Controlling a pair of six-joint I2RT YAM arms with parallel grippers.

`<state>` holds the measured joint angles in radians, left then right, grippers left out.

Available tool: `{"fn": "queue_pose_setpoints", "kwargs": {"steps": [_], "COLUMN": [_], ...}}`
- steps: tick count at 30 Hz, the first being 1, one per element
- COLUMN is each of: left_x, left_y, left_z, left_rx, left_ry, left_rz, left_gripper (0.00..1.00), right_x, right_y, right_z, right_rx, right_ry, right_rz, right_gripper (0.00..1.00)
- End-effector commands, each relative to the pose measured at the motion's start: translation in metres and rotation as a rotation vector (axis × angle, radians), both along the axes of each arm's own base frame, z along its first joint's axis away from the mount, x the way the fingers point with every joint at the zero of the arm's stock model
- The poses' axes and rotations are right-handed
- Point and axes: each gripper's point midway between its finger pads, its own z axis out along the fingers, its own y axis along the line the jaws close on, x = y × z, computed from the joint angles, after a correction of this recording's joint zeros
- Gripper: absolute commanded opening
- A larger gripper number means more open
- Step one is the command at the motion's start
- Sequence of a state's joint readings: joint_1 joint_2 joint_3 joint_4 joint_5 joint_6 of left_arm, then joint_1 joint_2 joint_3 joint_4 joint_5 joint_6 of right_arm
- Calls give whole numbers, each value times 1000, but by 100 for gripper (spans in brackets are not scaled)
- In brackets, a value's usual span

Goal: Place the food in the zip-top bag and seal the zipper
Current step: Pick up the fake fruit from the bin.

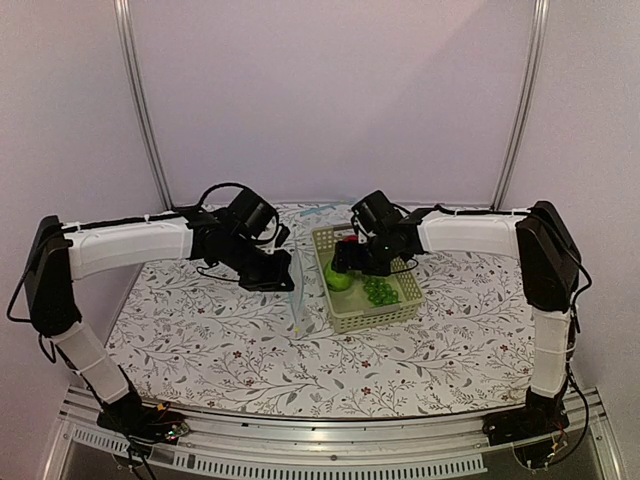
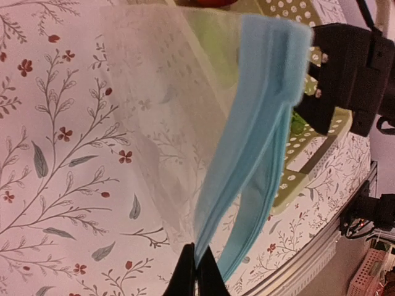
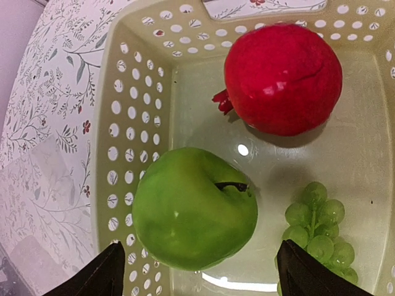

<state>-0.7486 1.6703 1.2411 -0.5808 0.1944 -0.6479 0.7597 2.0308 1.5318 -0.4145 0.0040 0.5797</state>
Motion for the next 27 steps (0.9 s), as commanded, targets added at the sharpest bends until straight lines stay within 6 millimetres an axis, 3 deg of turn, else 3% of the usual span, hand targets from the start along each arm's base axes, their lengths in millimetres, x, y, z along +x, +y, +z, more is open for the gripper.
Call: {"fn": "queue_pose_setpoints", "kwargs": {"steps": [1, 9, 14, 17, 21, 27], "left_x": [-8, -12, -11, -9, -7, -3], "left_y": [-1, 0, 0, 5, 11, 6], "left_z": [12, -2, -8, -17, -31, -34], "left_rx": [-83, -122, -132, -122, -133, -163], "left_ry": [11, 39, 42, 53, 76, 83], "left_rz": [4, 17, 21, 34, 53, 55], "left_gripper": [0, 0, 0, 0, 0, 0], "right_x": [19, 25, 26, 27, 26, 9], "right_y": [9, 22, 21, 18, 12, 9], "right_z": [-5, -36, -50, -39, -8, 50], "right_rx": [57, 62, 78, 98, 130, 221], "right_ry": [11, 72, 113, 96, 51, -19], "right_rz": [-23, -24, -37, -45, -38, 24], "right_gripper": [86, 80, 62, 54, 51, 49]}}
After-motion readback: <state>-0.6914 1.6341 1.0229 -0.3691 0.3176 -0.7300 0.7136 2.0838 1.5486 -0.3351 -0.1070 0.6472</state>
